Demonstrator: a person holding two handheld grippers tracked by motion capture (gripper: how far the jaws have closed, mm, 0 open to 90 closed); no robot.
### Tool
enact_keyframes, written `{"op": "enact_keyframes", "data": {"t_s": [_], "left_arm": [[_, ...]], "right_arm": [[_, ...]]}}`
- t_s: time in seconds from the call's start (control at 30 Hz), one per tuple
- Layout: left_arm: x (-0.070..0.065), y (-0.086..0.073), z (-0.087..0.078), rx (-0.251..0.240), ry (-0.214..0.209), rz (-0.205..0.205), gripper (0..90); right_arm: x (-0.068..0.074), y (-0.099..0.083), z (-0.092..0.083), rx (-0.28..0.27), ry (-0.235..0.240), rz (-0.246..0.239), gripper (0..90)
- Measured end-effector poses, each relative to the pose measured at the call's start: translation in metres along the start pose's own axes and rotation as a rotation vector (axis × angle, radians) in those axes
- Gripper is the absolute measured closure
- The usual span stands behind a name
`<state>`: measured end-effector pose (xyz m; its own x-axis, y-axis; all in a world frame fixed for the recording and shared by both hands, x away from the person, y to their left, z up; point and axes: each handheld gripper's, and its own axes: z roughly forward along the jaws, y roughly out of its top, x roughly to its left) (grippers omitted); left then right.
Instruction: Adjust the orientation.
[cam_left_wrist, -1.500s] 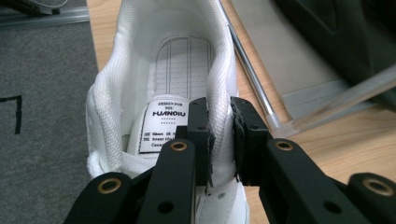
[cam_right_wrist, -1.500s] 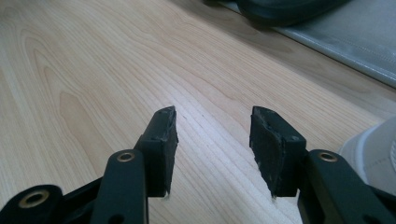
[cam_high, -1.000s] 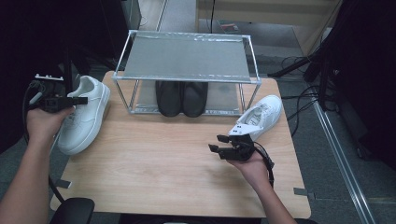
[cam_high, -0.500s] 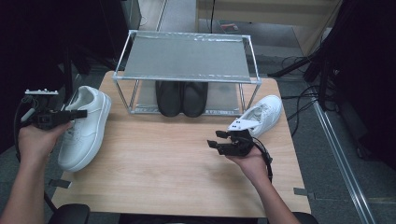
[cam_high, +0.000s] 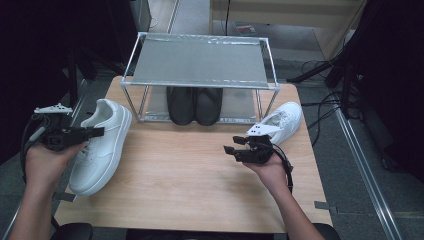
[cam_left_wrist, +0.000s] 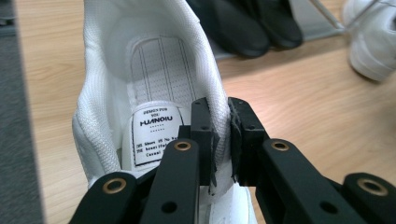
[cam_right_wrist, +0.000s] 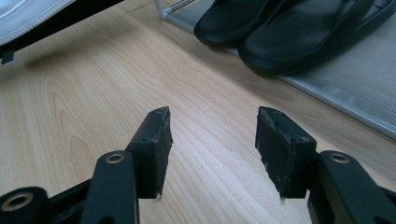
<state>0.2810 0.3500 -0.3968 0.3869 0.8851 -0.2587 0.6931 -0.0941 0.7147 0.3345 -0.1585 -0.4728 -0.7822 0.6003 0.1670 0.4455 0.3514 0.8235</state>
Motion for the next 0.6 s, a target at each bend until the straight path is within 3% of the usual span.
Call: {"op": "enact_keyframes", "data": {"t_s": [0.37, 0.6], "left_arm": [[-0.04, 0.007, 0.027, 0.067, -0.111, 0.08, 82.1], [-0.073, 0.019, 0.048, 0.108, -0.183, 0.167, 82.1]], "right_arm": [[0.0, 0.001, 0.001, -0.002, 0.001, -0.007, 46.9], [0.0, 0.001, 0.001, 0.001, -0.003, 0.003, 46.9]]}}
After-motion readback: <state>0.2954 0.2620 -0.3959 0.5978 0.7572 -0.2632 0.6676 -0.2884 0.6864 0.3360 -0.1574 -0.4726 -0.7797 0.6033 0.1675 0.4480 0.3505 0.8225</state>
